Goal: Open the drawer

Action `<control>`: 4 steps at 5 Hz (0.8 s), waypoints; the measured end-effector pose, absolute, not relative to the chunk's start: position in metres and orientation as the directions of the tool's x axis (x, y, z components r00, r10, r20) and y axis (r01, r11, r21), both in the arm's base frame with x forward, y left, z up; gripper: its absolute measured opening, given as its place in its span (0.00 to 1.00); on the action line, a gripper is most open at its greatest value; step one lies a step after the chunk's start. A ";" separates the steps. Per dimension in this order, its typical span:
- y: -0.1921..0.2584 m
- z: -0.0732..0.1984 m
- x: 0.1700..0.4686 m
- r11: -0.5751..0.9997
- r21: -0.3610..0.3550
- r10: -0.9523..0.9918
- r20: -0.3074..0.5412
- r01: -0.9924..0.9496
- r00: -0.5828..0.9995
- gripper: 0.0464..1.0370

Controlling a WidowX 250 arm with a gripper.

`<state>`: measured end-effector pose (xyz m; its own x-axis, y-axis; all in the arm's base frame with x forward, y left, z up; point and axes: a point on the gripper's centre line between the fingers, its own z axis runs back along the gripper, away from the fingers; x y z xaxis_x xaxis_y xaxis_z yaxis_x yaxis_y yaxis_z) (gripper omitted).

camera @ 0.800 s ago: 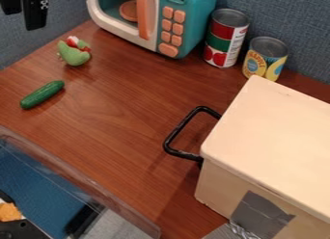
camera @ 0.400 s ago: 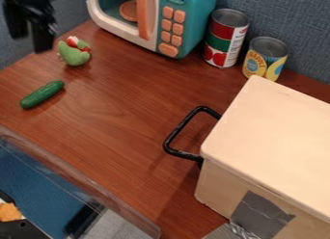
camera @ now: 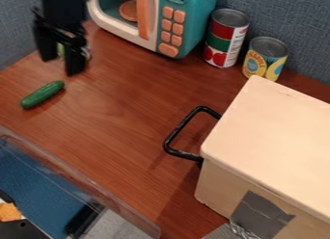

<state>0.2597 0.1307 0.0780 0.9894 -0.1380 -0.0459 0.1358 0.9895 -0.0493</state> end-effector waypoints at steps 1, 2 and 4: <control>0.096 0.077 0.263 0.988 -0.092 -0.124 -0.013 0.122 0.992 0.96; 0.065 0.078 0.268 0.987 -0.129 -0.094 0.004 0.094 0.996 0.96; 0.022 0.067 0.278 0.979 -0.190 -0.081 -0.019 0.076 0.997 0.96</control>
